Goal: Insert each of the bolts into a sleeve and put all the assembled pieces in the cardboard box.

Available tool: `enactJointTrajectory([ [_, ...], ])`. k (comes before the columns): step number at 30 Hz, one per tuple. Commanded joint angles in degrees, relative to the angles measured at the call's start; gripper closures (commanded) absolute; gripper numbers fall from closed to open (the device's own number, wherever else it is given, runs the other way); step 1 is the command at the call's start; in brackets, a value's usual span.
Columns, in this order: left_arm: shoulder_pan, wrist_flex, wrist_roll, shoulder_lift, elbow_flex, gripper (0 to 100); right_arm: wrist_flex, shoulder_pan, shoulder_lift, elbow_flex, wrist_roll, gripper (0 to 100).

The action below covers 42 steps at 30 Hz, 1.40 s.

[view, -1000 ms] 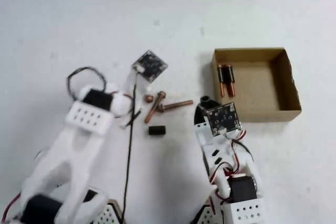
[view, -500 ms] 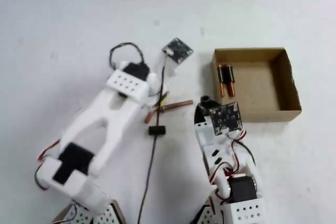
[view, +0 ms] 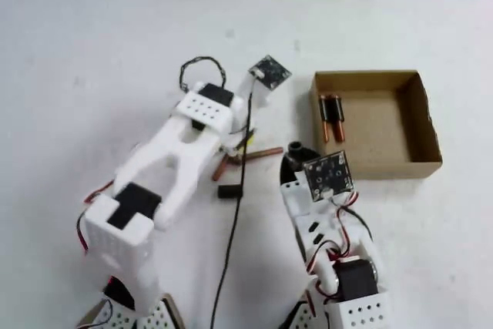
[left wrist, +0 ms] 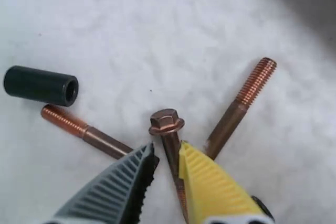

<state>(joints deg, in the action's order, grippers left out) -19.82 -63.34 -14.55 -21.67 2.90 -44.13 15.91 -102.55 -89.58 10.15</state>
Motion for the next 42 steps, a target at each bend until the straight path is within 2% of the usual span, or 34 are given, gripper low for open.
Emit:
enactJointTrajectory([
  [1, 0.13, 0.70, 0.70, 0.66, -2.29, 89, -0.13, 0.48, -0.66, 3.16, -0.18, 98.2],
  [9, 0.22, 1.05, 0.35, 0.48, -1.23, 88, -0.22, 0.22, -0.66, 3.08, -0.09, 98.2],
  [14, 0.04, 1.05, 0.53, -3.38, -1.41, 84, -0.31, 0.13, -0.66, 3.08, -0.09, 98.1],
  [26, 0.31, 1.23, 0.35, -7.60, -3.87, 84, -1.80, 0.04, -0.66, 3.08, 0.00, 98.1],
  [28, 0.31, 1.23, 0.35, -7.60, -3.96, 86, -1.80, 0.04, -0.66, 3.08, 0.00, 98.1],
  [32, 0.31, 1.23, 0.53, -7.69, -3.69, 98, -1.80, 0.04, -0.66, 3.08, -0.09, 98.1],
  [35, 0.22, 1.23, 0.62, -7.69, -3.60, 95, -1.80, 0.04, -0.66, 3.08, -0.09, 98.1],
  [42, -0.22, 0.79, 0.62, -6.99, -3.69, 96, -1.63, 0.04, -0.66, 2.20, -0.09, 98.1],
])
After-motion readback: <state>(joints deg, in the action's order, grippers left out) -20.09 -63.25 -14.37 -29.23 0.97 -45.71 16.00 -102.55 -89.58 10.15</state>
